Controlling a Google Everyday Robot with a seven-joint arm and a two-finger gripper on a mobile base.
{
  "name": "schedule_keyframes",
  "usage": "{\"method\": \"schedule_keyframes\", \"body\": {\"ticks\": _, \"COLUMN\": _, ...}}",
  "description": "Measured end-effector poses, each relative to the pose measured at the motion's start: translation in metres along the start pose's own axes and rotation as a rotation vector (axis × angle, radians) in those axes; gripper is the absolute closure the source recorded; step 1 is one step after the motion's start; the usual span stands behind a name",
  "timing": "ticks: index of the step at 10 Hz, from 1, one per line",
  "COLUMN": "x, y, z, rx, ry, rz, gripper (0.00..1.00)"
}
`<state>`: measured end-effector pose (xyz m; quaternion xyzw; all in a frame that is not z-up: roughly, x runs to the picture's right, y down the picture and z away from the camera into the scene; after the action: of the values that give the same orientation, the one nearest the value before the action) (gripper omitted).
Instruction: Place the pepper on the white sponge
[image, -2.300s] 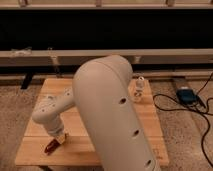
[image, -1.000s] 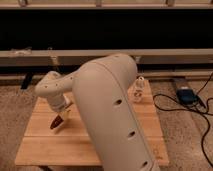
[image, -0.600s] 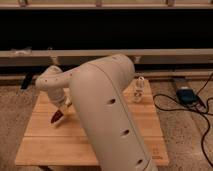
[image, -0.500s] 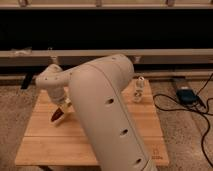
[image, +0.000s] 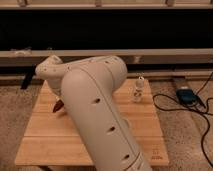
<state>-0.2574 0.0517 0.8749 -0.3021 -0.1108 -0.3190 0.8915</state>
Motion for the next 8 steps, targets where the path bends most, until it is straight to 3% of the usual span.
{"method": "schedule_keyframes", "body": {"ticks": 4, "x": 0.008, "y": -0.03, "z": 0.004, "rx": -0.004, "ry": 0.003, "rz": 0.03, "gripper": 0.95}}
{"method": "schedule_keyframes", "body": {"ticks": 8, "x": 0.011, "y": -0.032, "z": 0.024, "rx": -0.026, "ry": 0.007, "rz": 0.061, "gripper": 0.58}}
